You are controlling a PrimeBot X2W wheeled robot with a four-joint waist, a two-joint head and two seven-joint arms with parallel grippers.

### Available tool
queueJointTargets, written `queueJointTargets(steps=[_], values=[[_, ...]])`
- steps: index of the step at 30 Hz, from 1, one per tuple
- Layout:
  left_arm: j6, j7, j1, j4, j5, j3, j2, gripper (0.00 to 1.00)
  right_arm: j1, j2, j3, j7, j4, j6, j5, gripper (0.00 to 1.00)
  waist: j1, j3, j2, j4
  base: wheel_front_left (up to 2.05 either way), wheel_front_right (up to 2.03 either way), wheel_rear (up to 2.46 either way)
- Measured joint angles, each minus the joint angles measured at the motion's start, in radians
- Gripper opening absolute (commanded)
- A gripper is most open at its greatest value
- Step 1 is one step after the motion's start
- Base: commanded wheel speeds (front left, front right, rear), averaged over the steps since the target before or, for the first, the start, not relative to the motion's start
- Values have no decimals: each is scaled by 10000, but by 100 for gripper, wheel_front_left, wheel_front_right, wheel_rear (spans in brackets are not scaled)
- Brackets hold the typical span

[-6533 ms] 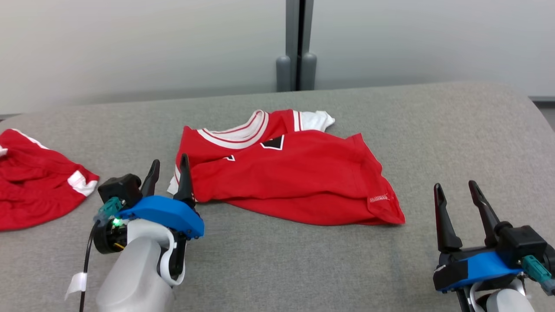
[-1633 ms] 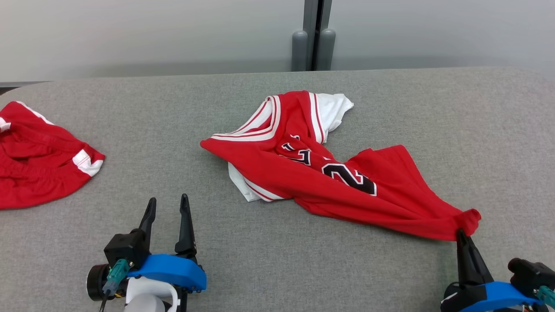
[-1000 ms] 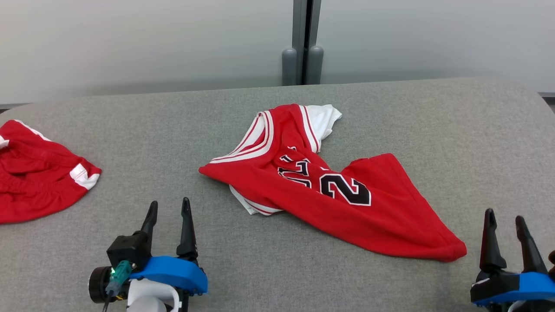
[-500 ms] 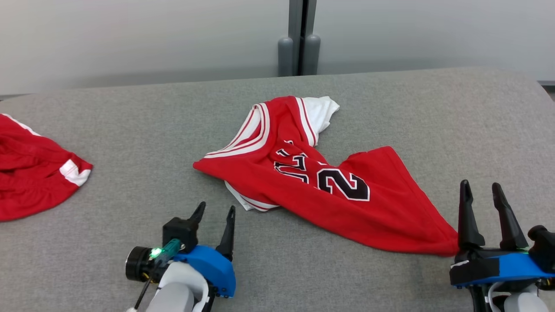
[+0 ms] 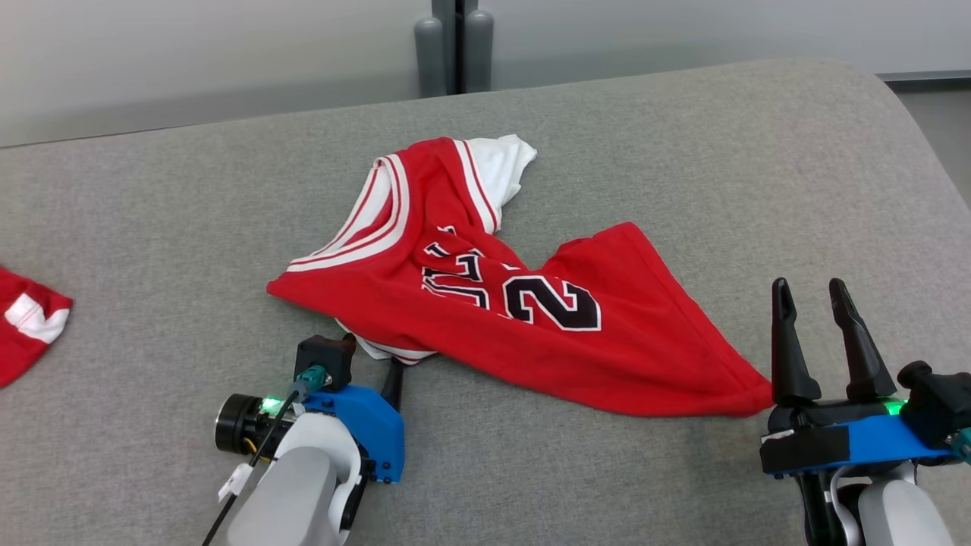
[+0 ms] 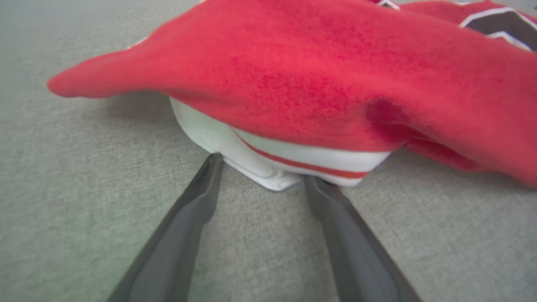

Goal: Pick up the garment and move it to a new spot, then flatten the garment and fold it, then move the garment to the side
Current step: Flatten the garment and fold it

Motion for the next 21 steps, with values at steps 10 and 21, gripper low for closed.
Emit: queueJointTargets(steps=[10,21], values=[[138,171,-516,711,-90,-234,-73,0,34,-4,-84,0,-61,0,59,100,0,-20,0,-66,0,0,0],[631,-650,-644,-775,67,-192,587,0,186,-2,-435,-10,-180,0,38,100,0,-610,0,1255,0,0,0]])
